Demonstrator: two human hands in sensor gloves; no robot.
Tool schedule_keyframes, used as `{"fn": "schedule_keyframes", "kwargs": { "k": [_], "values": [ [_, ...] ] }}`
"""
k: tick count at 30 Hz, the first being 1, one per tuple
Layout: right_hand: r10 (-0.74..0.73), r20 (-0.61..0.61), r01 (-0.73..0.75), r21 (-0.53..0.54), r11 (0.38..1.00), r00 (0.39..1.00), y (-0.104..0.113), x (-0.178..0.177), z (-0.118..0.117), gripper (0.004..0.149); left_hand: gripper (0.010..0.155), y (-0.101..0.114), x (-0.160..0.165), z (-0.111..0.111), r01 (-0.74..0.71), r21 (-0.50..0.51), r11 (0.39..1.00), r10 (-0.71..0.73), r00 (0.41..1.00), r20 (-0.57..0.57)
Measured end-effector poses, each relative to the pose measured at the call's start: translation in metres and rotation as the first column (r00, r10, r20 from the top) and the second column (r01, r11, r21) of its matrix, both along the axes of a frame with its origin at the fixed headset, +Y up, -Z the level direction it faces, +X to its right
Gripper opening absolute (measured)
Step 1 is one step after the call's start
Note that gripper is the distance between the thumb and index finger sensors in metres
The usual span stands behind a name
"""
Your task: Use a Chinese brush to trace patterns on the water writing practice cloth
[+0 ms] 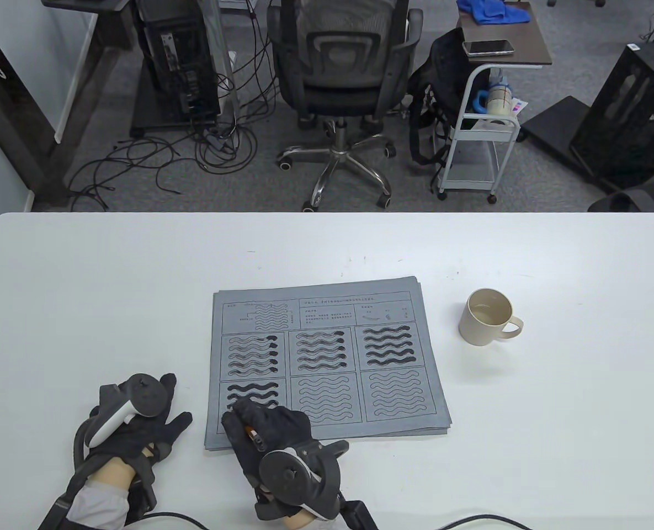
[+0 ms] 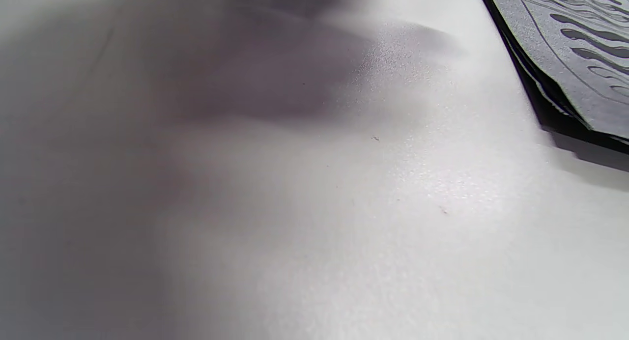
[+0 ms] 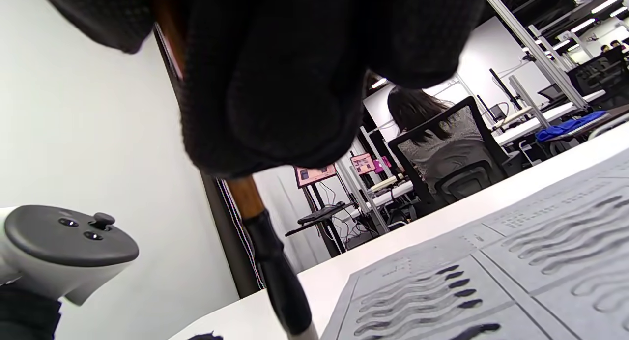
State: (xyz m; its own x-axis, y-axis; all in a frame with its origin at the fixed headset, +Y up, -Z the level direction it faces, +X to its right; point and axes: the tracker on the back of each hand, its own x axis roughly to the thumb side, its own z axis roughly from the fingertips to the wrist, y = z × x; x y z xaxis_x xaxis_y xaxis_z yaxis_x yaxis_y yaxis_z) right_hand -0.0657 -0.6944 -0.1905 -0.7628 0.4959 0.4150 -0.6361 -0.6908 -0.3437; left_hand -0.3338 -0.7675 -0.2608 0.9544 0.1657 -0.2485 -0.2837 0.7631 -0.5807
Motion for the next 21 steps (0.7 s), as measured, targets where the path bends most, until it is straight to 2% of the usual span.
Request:
{"fn": "schedule_keyframes", "kwargs": {
  "k": [8, 21],
  "values": [
    [0.046, -0.010, -0.046, 0.031, 0.998, 0.999, 0.000, -0.007, 0.002, 0.040, 0.079, -0.001, 0.001, 0.001, 0.000, 0.003, 1.000, 0.000, 1.000, 0.007],
    [0.080, -0.025, -0.080, 0.010, 0.997, 0.996, -0.003, -0.012, 0.001, 0.040, 0.079, -0.003, 0.002, 0.001, 0.003, -0.012, 1.000, -0.003, 1.000, 0.003]
  ]
}}
